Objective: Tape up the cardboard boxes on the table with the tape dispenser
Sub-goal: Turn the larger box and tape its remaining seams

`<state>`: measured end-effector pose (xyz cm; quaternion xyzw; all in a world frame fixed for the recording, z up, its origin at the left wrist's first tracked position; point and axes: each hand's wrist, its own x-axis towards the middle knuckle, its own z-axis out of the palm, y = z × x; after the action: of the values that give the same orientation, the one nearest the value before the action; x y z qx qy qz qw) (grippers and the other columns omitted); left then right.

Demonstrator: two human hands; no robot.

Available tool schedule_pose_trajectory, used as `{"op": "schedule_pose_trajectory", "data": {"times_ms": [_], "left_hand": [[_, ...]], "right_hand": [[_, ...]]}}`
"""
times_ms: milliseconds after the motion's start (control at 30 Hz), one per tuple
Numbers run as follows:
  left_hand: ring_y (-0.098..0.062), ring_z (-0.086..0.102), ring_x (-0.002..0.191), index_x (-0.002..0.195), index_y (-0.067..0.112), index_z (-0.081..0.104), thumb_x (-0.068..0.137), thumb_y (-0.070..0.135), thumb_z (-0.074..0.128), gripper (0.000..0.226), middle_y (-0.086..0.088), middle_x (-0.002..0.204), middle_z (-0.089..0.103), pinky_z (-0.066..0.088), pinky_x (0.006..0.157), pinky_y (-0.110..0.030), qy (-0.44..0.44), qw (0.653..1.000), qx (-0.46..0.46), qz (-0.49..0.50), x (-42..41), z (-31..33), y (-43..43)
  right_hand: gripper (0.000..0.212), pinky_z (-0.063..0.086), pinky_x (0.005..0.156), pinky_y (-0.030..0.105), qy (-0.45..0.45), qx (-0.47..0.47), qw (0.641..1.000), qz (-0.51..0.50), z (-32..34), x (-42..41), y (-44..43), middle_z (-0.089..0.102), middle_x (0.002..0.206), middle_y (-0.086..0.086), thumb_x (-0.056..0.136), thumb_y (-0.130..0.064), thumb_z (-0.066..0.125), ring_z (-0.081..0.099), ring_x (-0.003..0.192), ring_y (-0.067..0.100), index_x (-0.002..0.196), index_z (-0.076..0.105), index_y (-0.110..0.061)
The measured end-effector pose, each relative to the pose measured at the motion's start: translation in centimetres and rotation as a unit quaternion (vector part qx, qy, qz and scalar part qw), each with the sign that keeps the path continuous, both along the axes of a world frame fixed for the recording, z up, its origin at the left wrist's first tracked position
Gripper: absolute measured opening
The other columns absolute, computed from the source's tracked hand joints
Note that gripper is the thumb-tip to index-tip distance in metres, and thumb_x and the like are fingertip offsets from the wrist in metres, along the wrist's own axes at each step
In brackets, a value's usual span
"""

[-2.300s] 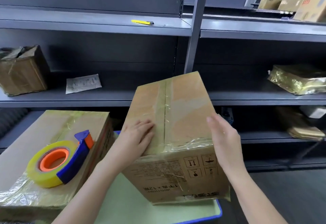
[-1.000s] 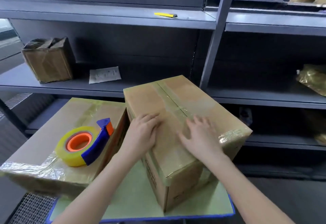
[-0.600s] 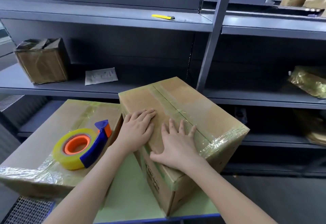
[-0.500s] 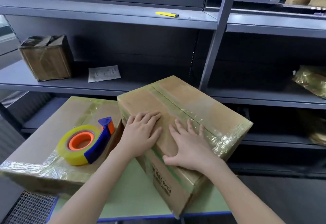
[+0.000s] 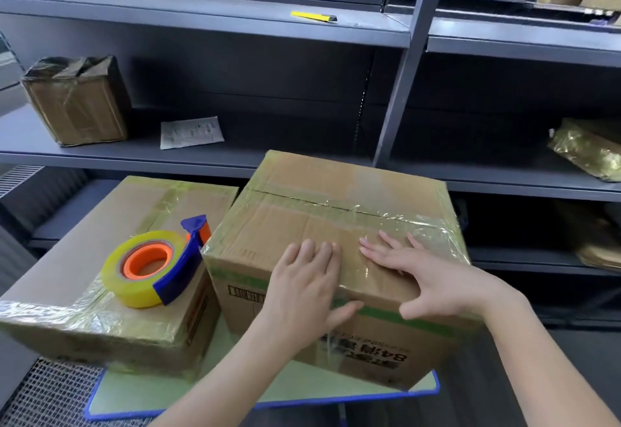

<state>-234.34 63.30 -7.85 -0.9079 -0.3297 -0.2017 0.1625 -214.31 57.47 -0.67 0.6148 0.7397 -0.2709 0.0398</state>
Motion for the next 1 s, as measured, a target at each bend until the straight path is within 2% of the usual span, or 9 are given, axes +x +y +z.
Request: {"op": "schedule_pose_trajectory", "data": {"times_ms": [67, 100, 200, 333, 467, 600, 733, 833, 1000], "left_hand": [[-0.024, 0.055, 0.084, 0.111, 0.003, 0.065, 0.075, 0.068, 0.044, 0.077, -0.005, 0.099, 0.064, 0.033, 0.079, -0.033, 0.002, 1.000, 0.005, 0.009, 1.1, 0.0, 0.4], [-0.024, 0.055, 0.085, 0.112, 0.004, 0.065, 0.074, 0.067, 0.048, 0.075, -0.005, 0.098, 0.065, 0.036, 0.080, -0.033, 0.000, 1.000, 0.001, 0.013, 1.5, 0.0, 0.6], [-0.022, 0.056, 0.086, 0.115, 0.007, 0.064, 0.082, 0.060, 0.042, 0.066, -0.001, 0.099, 0.065, 0.047, 0.078, -0.032, -0.024, 0.999, -0.029, -0.001, 1.9, 0.5, 1.3], [-0.016, 0.055, 0.092, 0.107, 0.016, 0.064, 0.091, 0.042, 0.038, 0.041, 0.005, 0.102, 0.062, 0.047, 0.081, -0.031, -0.134, 0.986, -0.099, -0.027, -1.2, 1.1, 3.1], [-0.026, 0.052, 0.079, 0.086, 0.008, 0.058, 0.086, 0.026, 0.037, 0.028, -0.006, 0.084, 0.058, 0.040, 0.071, -0.035, -0.308, 0.934, -0.073, 0.163, -8.4, -0.3, 6.6], [-0.042, 0.057, 0.087, 0.092, -0.003, 0.060, 0.086, 0.028, 0.047, 0.034, -0.024, 0.090, 0.062, 0.045, 0.076, -0.049, -0.210, 0.883, -0.159, 0.388, -14.5, -3.3, 9.2], [-0.027, 0.046, 0.117, 0.105, 0.015, 0.056, 0.085, 0.060, 0.049, 0.050, -0.003, 0.113, 0.061, 0.025, 0.101, -0.039, -0.010, 0.864, -0.261, 0.431, -16.4, -5.1, 8.8], [-0.017, 0.047, 0.116, 0.104, 0.023, 0.051, 0.088, 0.055, 0.047, 0.036, 0.005, 0.112, 0.062, 0.018, 0.106, -0.037, -0.002, 0.887, -0.243, 0.392, -16.7, -5.5, 8.6], [-0.018, 0.046, 0.115, 0.095, 0.022, 0.046, 0.091, 0.051, 0.046, 0.030, 0.005, 0.107, 0.059, 0.017, 0.105, -0.039, -0.060, 0.883, -0.255, 0.390, -17.1, -5.2, 8.7]], "right_hand": [[0.091, -0.017, 0.109, 0.020, 0.015, 0.005, 1.000, -0.027, 0.2, 0.5, 0.4, -0.009, 0.136, -0.045, 0.081, -0.009, 0.059, -0.027, 0.119, -0.027, 0.142, 0.001, -0.044], [0.090, -0.016, 0.108, 0.019, 0.021, 0.016, 0.999, -0.037, 0.0, 0.7, 0.7, -0.007, 0.138, -0.042, 0.081, -0.007, 0.058, -0.025, 0.126, -0.021, 0.142, 0.003, -0.043], [0.088, -0.015, 0.115, 0.026, 0.011, 0.046, 0.997, -0.058, -0.8, 1.3, 1.7, -0.002, 0.149, -0.031, 0.081, -0.001, 0.054, -0.016, 0.139, -0.004, 0.147, 0.008, -0.037], [0.081, -0.011, 0.117, 0.029, -0.005, 0.073, 0.992, -0.098, -0.9, 0.6, 2.4, 0.000, 0.149, -0.030, 0.085, 0.002, 0.045, -0.012, 0.142, 0.001, 0.150, 0.010, -0.034], [0.055, -0.007, 0.114, 0.026, 0.057, 0.148, 0.978, -0.139, -0.5, -2.2, 3.9, 0.022, 0.151, -0.020, 0.095, -0.006, 0.040, 0.005, 0.144, 0.005, 0.144, 0.033, -0.030], [0.046, -0.004, 0.113, 0.020, 0.068, 0.190, 0.974, -0.100, -0.9, -6.1, 6.6, 0.029, 0.151, -0.015, 0.099, -0.013, 0.039, 0.015, 0.142, 0.003, 0.143, 0.036, -0.027], [0.044, 0.000, 0.117, 0.028, 0.071, 0.197, 0.976, -0.055, -1.9, -9.7, 9.1, 0.028, 0.152, -0.014, 0.099, -0.019, 0.039, 0.014, 0.143, 0.007, 0.143, 0.037, -0.028], [0.044, -0.003, 0.119, 0.035, 0.040, 0.216, 0.975, -0.032, -2.3, -11.7, 10.1, 0.025, 0.153, -0.014, 0.099, -0.023, 0.036, 0.012, 0.144, 0.009, 0.143, 0.037, -0.030], [0.043, -0.009, 0.116, 0.034, 0.025, 0.238, 0.970, -0.050, -2.7, -13.1, 10.8, 0.026, 0.154, -0.011, 0.100, -0.026, 0.036, 0.012, 0.145, 0.011, 0.142, 0.039, -0.026]]}}
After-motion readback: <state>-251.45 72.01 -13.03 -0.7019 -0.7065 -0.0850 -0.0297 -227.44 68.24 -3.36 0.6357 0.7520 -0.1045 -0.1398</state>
